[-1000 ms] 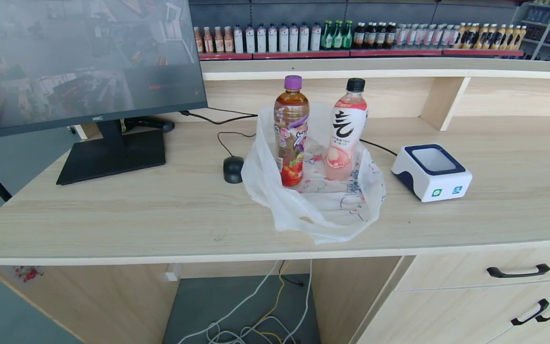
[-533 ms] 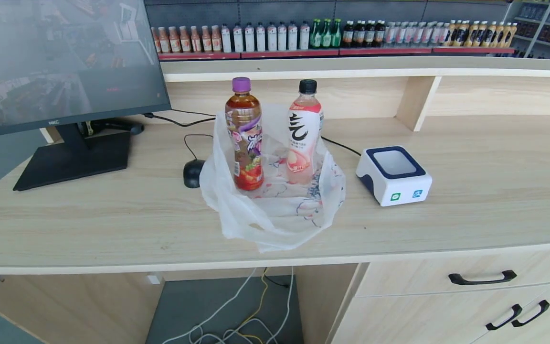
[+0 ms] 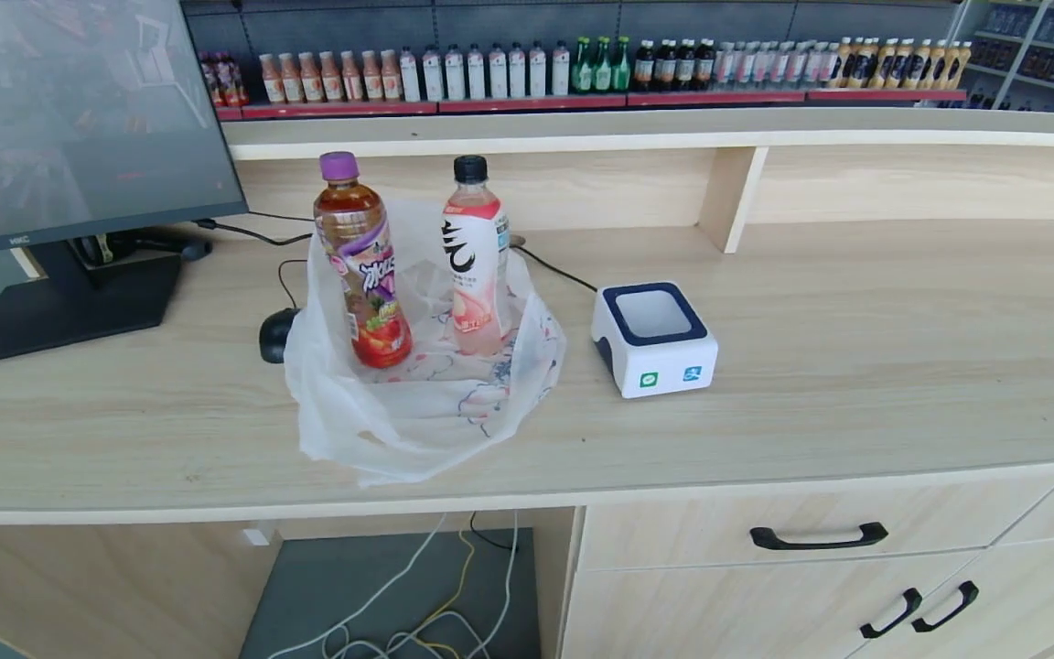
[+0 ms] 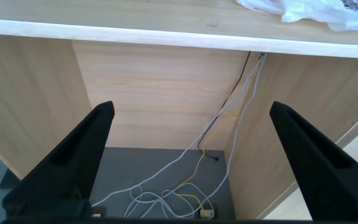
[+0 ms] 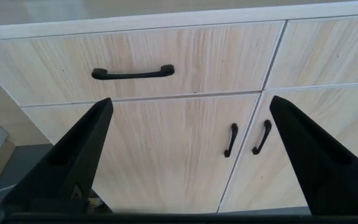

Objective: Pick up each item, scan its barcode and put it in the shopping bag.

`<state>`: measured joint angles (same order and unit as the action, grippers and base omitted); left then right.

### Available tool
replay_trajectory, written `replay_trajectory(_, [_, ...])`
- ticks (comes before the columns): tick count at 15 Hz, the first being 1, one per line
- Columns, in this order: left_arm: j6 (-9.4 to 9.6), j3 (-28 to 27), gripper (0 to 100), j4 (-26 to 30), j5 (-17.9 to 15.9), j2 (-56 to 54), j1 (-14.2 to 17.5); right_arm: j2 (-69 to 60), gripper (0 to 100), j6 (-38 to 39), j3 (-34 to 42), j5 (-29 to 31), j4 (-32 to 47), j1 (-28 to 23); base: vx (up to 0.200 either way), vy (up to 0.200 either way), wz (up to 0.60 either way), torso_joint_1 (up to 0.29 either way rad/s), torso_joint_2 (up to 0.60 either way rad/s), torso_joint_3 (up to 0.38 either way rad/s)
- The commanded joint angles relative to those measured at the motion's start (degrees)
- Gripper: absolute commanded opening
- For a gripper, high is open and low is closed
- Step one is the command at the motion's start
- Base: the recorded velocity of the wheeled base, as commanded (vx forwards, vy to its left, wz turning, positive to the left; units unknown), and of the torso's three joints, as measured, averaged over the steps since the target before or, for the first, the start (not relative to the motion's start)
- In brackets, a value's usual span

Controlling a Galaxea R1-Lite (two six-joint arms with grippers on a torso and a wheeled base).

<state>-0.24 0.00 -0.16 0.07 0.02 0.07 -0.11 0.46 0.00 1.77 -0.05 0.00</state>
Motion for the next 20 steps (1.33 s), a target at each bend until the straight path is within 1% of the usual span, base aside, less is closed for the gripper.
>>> replay_trajectory(1, [-0.02, 0.00, 100, -0.02, 0.01, -0.02, 0.01, 0.11, 100, -0.02, 0.00, -0.01, -0.04, 0.00, 0.000, -0.200, 0.00, 0.002, 0.00, -0.002])
replay_trajectory(8, [0.07, 0.00, 100, -0.02, 0.01, -0.02, 0.01, 0.11, 100, 0.06, 0.00, -0.01, -0.04, 0.00, 0.000, -0.200, 0.00, 0.004, 0.00, 0.002])
replay_trajectory(20, [0.33, 0.00, 100, -0.02, 0.01, -0.02, 0.01, 0.11, 100, 0.06, 0.00, -0.01, -0.04, 0.00, 0.000, 0.000, 0.00, 0.000, 0.00, 0.000])
